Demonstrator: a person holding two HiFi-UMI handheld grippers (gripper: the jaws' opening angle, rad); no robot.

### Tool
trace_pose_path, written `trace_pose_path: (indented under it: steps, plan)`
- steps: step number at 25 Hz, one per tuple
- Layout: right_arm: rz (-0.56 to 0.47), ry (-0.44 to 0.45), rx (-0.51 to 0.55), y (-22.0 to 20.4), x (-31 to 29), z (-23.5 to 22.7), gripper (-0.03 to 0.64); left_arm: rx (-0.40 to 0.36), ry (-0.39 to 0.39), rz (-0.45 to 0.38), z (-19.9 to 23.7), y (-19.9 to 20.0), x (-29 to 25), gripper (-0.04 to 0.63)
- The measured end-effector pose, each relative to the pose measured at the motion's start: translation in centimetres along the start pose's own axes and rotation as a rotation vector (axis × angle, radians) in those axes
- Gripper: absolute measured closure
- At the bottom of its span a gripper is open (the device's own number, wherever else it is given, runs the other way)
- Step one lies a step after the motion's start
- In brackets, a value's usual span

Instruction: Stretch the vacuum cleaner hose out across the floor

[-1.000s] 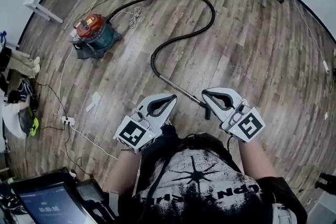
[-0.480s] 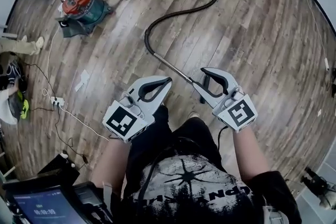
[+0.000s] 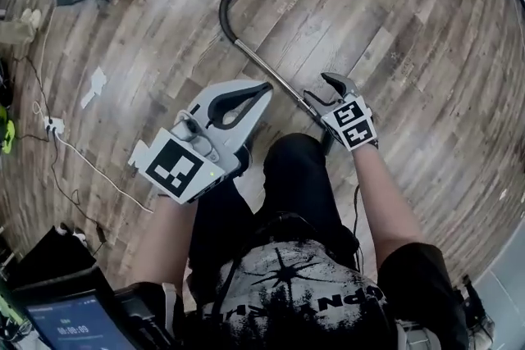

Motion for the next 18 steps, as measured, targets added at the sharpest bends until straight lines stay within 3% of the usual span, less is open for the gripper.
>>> trace_pose_path:
  steps: [5,10,14,18]
  plan:
    - [0.129,0.043,-0.045,-12.3,-14.4,-1.6,0.370,0.004,0.026,-0.009,3.7,-8.8,-1.8,0.595]
    - [0.296,0.096,-0.045,-23.2,-25.2,-0.7,0.360,0.037,0.085,-0.032,3.6,-15.6,-0.1,0.595]
    - [0.407,0.110,-0.067,-26.0,-29.0,-1.0,0.363,0.102,0.158,-0.048,3.5,-17.2,1.4,0.595]
    - [0.463,0.078,-0.051,-26.4,-30.5,-2.6,0.388,0.110,0.204,0.006,3.4,-18.1,1.8,0.595]
Point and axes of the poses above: the fingertips, and each gripper's own axes: x backward along the fingers, z to its left, y out of its top, the point moved 10 cm from there along x, backward along the fingers, and after that the axes turned 3 degrees about -z, right-handed, at the moved point
